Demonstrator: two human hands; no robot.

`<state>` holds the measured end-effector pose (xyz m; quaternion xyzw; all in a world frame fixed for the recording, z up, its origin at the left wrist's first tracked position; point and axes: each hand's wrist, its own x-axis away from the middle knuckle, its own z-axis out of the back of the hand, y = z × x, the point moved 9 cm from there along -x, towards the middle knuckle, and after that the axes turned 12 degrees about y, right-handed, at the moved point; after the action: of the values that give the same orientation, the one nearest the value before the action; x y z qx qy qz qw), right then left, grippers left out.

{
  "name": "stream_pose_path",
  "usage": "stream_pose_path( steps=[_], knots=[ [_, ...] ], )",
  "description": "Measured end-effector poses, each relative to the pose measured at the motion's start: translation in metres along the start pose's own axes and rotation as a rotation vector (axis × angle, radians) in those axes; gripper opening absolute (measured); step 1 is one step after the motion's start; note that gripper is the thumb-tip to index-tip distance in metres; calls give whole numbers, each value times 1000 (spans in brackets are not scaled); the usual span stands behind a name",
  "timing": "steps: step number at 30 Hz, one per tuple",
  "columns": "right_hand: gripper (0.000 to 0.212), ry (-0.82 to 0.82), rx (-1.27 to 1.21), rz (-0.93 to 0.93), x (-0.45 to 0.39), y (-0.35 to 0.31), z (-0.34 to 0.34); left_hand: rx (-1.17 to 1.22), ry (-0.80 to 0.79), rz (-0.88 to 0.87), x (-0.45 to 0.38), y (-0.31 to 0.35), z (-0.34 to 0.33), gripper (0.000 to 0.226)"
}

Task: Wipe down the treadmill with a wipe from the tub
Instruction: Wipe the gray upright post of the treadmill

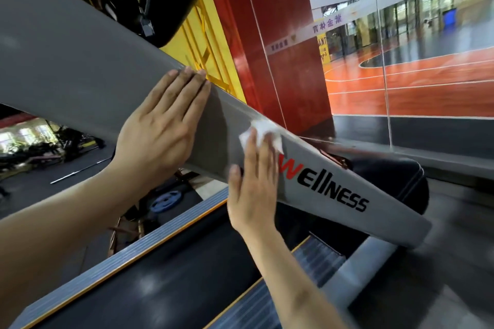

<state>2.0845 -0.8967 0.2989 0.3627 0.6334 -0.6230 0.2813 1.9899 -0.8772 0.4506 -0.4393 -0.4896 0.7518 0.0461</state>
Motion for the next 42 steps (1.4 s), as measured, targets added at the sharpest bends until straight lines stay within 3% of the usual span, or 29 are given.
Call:
stream_pose_path(
  steps=[3,5,6,10,13,15,17,19,21,23,25,27,30,32,37,42],
  knots=[
    [64,108,90,-310,34,65,5,-12,7,1,3,1,0,56],
    [68,140,96,-462,42,74,6,-10,12,-4,3,1,0,56],
    [68,133,84,-433,39,59,3,-8,10,-2,2,1,0,56],
    [66,-5,13,30,34,-54,-16,-18,-21,-1,3,0,-2,57],
    [66,-17,101,76,49,-38,-18,-12,-22,9,3,0,-2,55],
    [66,19,182,-112,64,26,-9,5,-27,3,2,7,-4,54],
    [68,75,203,-418,82,91,5,35,-52,-39,1,24,-12,56],
    [70,104,169,-569,86,105,10,70,-88,-73,1,50,-24,58],
    [70,105,80,-402,60,64,5,109,-119,-92,-2,78,-37,58],
    [71,40,-20,-91,35,9,-1,149,-141,-84,-11,98,-47,55],
    [70,-6,1,81,16,-2,1,155,-149,-49,-22,101,-57,53],
    [67,-25,144,59,2,39,8,126,-162,-36,-31,100,-67,53],
    [59,42,282,-164,-20,132,34,55,-191,-36,-37,107,-80,46],
    [56,19,322,-219,-34,165,41,17,-191,-23,-40,111,-83,40],
    [48,-39,39,-30,-69,114,19,-46,-189,-12,-40,115,-85,42],
    [47,-79,258,22,-66,183,39,-69,-161,-6,-43,117,-83,39]
  ],
)
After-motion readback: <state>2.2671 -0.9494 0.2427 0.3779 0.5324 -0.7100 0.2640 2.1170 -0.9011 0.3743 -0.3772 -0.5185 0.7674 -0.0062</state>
